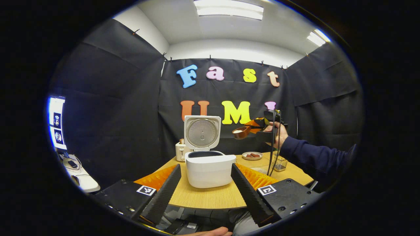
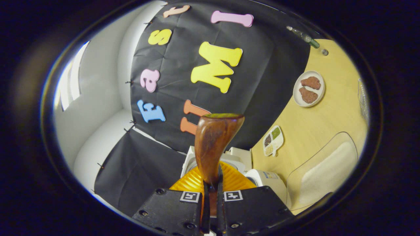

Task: Close the left gripper, press the button to open the rice cooker; take a wooden spoon from the chopstick holder with the right hand, scoop a spoonful of rice and pour it into the rice cooker, then put the wooden spoon back into the chopstick holder.

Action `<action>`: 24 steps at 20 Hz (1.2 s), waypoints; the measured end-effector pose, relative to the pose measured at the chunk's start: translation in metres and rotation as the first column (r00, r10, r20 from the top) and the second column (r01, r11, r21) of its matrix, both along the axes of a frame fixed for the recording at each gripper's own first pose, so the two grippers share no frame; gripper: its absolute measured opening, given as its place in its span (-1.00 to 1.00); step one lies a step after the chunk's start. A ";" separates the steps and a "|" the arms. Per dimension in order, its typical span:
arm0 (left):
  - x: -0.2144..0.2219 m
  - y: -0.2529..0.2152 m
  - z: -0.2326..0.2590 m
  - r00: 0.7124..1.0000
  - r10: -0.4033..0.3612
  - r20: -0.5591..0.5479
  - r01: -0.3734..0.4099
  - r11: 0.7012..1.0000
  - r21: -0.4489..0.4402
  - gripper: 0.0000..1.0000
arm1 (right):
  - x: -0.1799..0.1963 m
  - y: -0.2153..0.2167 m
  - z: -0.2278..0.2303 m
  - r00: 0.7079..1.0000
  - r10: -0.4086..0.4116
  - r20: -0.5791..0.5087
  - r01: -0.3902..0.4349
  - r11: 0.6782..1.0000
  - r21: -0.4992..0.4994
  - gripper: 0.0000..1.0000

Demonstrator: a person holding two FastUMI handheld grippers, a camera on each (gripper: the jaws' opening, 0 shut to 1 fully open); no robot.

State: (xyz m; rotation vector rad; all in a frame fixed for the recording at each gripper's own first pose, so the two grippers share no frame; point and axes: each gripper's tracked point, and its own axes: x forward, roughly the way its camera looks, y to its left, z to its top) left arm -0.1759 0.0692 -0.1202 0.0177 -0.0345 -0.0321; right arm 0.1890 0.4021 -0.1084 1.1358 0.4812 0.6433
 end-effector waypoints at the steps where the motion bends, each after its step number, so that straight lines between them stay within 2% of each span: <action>1: -0.004 0.007 0.002 1.000 0.010 0.001 -0.010 1.000 -0.005 0.94 | -0.001 0.015 -0.005 1.000 0.012 -0.012 -0.012 1.000 -0.008 -0.74; 3: -0.009 0.011 0.002 1.000 0.006 0.006 -0.006 1.000 -0.015 0.94 | -0.002 0.044 -0.016 0.999 0.031 -0.026 -0.032 0.999 -0.042 -0.68; 4: -0.011 0.012 0.002 1.000 0.002 0.008 -0.001 1.000 -0.022 0.94 | -0.002 0.057 -0.023 0.999 0.041 -0.024 -0.042 0.997 -0.068 -0.74; 7: -0.013 0.020 0.000 1.000 0.012 0.007 -0.012 1.000 -0.027 0.90 | 0.002 0.089 -0.026 0.998 0.054 0.038 -0.047 0.985 -0.168 -0.74; 10: -0.016 0.023 0.000 1.000 0.021 0.007 -0.021 1.000 -0.018 0.90 | 0.011 0.107 -0.030 0.992 0.058 0.108 -0.024 0.955 -0.295 -0.68; 12: -0.018 0.024 0.000 1.000 0.019 0.009 -0.019 1.000 -0.016 0.89 | 0.013 0.118 -0.036 0.986 0.069 0.152 -0.006 0.924 -0.382 -0.73; 15: -0.021 0.027 -0.008 0.999 0.034 -0.011 -0.034 0.999 -0.002 0.90 | 0.012 0.124 -0.034 0.958 0.072 0.279 0.084 0.856 -0.510 -0.73; 17: -0.021 0.031 -0.009 0.999 0.052 -0.008 -0.051 0.999 0.014 0.90 | 0.010 0.131 -0.033 0.932 0.098 0.349 0.138 0.794 -0.592 -0.73; 21: -0.020 0.027 -0.011 0.999 0.040 -0.011 -0.040 0.999 -0.004 0.89 | 0.001 0.145 -0.032 0.881 0.168 0.442 0.208 0.700 -0.683 -0.73; 23: -0.021 0.027 -0.014 0.999 0.040 -0.018 -0.040 0.999 -0.006 0.89 | -0.005 0.151 -0.024 0.837 0.220 0.501 0.262 0.643 -0.720 -0.73; 24: -0.020 0.026 -0.014 0.999 0.039 -0.018 -0.039 0.999 -0.005 0.90 | -0.008 0.153 -0.019 0.808 0.243 0.536 0.306 0.605 -0.735 -0.73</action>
